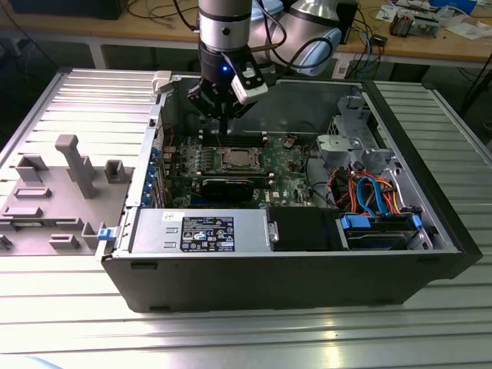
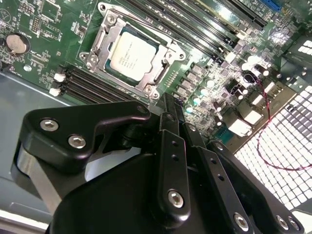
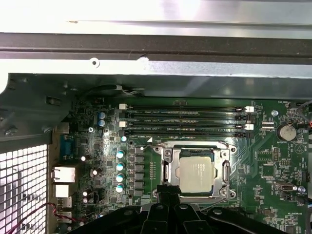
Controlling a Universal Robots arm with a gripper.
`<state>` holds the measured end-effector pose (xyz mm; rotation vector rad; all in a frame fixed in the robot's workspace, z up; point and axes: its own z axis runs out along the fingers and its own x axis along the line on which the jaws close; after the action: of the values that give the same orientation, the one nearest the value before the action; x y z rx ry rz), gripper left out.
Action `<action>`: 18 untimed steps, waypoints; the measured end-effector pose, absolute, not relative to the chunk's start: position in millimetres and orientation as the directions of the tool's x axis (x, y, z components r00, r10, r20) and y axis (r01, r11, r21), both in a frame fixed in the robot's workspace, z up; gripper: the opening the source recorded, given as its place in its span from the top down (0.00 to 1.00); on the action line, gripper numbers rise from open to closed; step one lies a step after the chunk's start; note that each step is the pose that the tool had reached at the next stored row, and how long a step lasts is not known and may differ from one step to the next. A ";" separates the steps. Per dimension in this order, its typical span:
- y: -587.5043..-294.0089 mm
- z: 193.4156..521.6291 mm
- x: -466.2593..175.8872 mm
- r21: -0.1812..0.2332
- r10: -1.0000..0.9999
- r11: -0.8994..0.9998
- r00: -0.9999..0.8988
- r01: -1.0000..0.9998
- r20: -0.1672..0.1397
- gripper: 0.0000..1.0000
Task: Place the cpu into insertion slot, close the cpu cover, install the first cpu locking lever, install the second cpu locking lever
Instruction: 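Install the first cpu locking lever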
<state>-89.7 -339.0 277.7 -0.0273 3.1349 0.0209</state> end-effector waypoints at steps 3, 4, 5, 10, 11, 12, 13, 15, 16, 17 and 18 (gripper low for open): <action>-339.0 277.6 -92.2 0.013 -0.017 1.000 -1.000 -0.017 -0.007 0.89; -339.0 277.6 -92.7 0.013 -0.017 1.000 -1.000 -0.017 -0.007 0.89; -339.0 277.6 -93.3 0.013 -0.017 1.000 -1.000 -0.017 -0.007 0.89; -339.0 277.5 -95.0 0.013 -0.017 1.000 -1.000 -0.017 -0.007 0.89; -339.0 277.4 -95.2 0.013 -0.017 1.000 -1.000 -0.017 -0.007 0.89; -339.1 277.4 -95.2 0.013 -0.017 1.000 -1.000 -0.018 -0.007 0.89; -339.1 277.4 -95.3 0.013 -0.017 1.000 -1.000 -0.017 -0.007 0.89; -339.0 277.3 -95.3 0.013 -0.017 1.000 -1.000 -0.017 -0.007 0.89; -339.0 277.3 -95.3 0.013 -0.017 1.000 -1.000 -0.017 -0.007 0.89; -339.0 277.2 -95.3 0.013 -0.017 1.000 -1.000 -0.017 -0.007 0.89; -339.0 277.2 -95.5 0.013 -0.017 1.000 -1.000 -0.017 -0.007 0.89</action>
<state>-95.5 -339.0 277.2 -0.0270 3.1347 0.0208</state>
